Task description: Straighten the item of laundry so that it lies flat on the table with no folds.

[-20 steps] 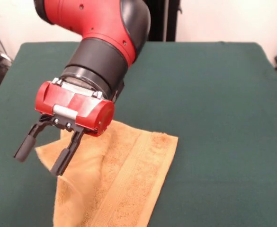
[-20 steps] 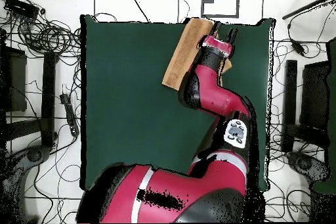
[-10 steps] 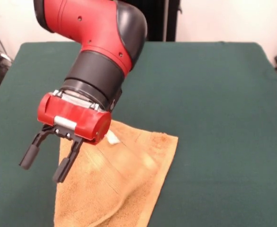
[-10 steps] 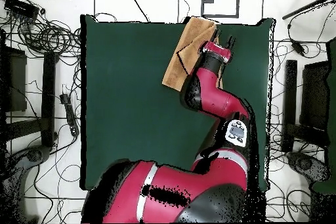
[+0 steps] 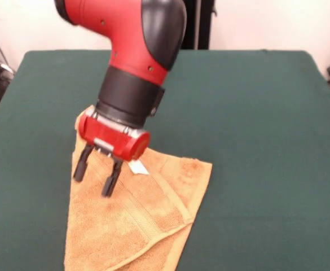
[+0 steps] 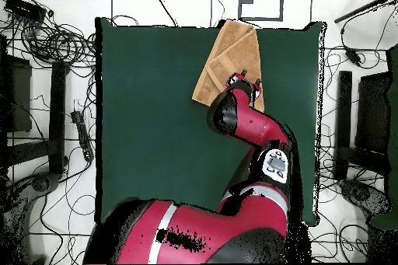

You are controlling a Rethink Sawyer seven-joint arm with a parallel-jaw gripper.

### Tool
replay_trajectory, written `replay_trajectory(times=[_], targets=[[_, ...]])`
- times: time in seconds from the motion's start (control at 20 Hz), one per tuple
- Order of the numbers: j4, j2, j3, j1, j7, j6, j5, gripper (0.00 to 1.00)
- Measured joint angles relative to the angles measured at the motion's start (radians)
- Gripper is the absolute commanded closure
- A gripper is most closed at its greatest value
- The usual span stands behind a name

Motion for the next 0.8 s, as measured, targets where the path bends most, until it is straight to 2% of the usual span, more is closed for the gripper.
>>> replay_trajectory(times=[0.25, 0.45, 0.8], targets=[[0.065, -0.093, 0.013, -0.008, 0.0, 0.11, -0.011, 0.0], [0.076, -0.146, 0.034, -0.036, 0.0, 0.102, -0.036, 0.0], [0.075, -0.181, 0.04, -0.039, 0.0, 0.085, -0.036, 0.0]])
